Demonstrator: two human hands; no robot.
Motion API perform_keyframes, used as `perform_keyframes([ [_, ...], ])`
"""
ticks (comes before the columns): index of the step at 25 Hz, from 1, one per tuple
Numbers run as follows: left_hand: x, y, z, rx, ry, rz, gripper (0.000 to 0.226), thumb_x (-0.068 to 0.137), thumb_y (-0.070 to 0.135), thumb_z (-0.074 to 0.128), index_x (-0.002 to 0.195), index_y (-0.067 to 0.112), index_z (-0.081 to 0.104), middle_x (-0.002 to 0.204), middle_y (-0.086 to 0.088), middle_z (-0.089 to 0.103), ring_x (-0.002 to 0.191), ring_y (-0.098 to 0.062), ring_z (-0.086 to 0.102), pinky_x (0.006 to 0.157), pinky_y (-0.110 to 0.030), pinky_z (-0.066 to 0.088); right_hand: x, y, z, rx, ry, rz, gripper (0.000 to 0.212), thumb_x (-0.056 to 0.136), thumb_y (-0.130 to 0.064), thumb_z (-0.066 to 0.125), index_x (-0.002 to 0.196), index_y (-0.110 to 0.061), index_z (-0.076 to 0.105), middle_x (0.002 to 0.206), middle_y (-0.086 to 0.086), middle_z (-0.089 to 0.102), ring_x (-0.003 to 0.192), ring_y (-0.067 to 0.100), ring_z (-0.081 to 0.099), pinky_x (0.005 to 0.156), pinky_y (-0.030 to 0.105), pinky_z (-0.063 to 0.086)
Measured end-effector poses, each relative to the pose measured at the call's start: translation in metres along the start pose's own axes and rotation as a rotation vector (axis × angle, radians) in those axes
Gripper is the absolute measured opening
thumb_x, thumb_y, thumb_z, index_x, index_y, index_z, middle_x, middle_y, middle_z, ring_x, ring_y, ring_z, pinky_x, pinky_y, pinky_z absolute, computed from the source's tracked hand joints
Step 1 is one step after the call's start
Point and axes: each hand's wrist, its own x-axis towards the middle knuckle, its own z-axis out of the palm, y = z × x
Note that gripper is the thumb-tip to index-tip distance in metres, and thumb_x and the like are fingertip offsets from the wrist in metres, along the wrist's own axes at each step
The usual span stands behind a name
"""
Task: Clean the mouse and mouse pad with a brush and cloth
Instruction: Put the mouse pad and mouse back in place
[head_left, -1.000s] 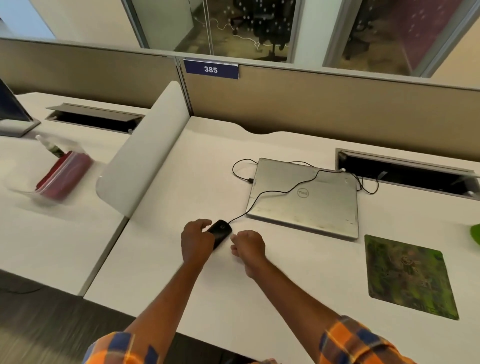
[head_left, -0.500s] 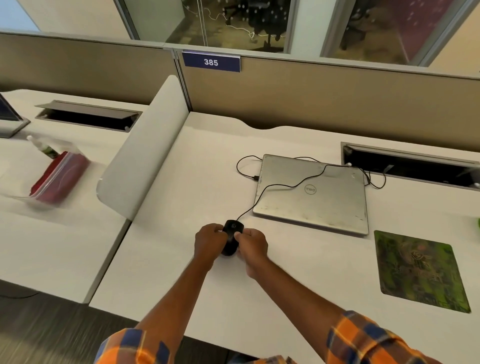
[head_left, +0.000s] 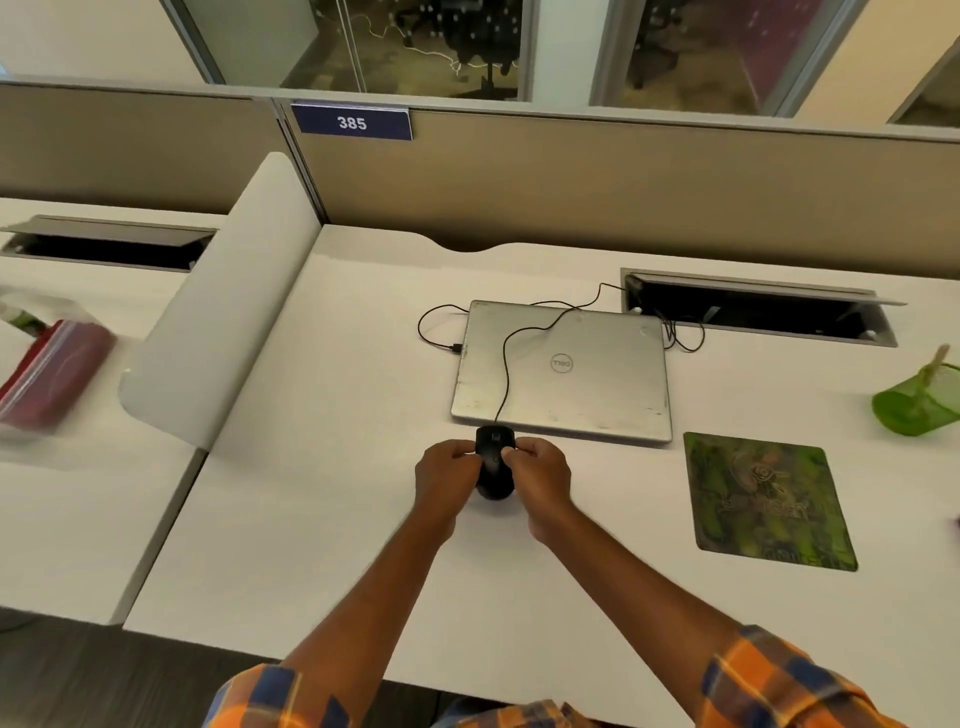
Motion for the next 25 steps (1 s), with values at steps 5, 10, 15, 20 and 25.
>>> perform_keyframes([
  [5,-0.028,0.025,0.067,-0.005,-0.06,0.017,0.031,0.074,0.008,0.057,0.082,0.025,0.082,0.083,-0.002,0.08,0.093,-0.028,0.076,0.094,-0.051,0.063,0.012,0.004,-0.074,-0.006,0.065,-0.057,0.028,0.096,-0.017,0.067,0.124,-0.018,0.071,0.109,-0.004,0.072,0.093,0.004,0.065,0.068,0.02,0.049],
  [10,-0.056,0.048,0.143,-0.016,-0.15,0.058,0.038,0.076,0.009,0.057,0.084,0.036,0.083,0.086,0.008,0.081,0.099,-0.022,0.076,0.097,-0.047,0.063,0.026,0.007,-0.157,0.037,0.113,-0.093,0.026,0.097,-0.018,0.066,0.122,-0.018,0.073,0.11,-0.001,0.076,0.1,0.015,0.071,0.075,0.025,0.054],
  [15,-0.074,0.065,0.222,0.014,-0.192,0.116,0.04,0.08,0.007,0.058,0.091,0.034,0.085,0.087,0.011,0.081,0.098,-0.018,0.075,0.094,-0.04,0.064,0.039,0.013,-0.236,0.056,0.182,-0.107,0.008,0.099,-0.023,0.067,0.098,-0.03,0.07,0.096,-0.005,0.075,0.088,0.011,0.07,0.066,0.025,0.051],
  [20,-0.084,0.068,0.298,0.056,-0.226,0.11,0.029,0.09,0.005,0.059,0.096,0.023,0.081,0.095,0.0,0.079,0.097,-0.023,0.074,0.089,-0.038,0.065,0.055,0.025,-0.303,0.038,0.246,-0.061,0.011,0.102,-0.03,0.065,0.107,-0.024,0.073,0.1,-0.001,0.074,0.092,0.016,0.07,0.066,0.027,0.054],
  [25,-0.094,0.064,0.343,0.098,-0.257,0.093,0.03,0.092,0.008,0.059,0.1,0.027,0.082,0.096,0.005,0.078,0.091,-0.014,0.071,0.073,-0.026,0.057,0.065,0.037,-0.345,0.03,0.266,-0.038,0.019,0.102,-0.028,0.065,0.112,-0.019,0.079,0.112,-0.007,0.074,0.104,0.021,0.069,0.087,0.037,0.061],
])
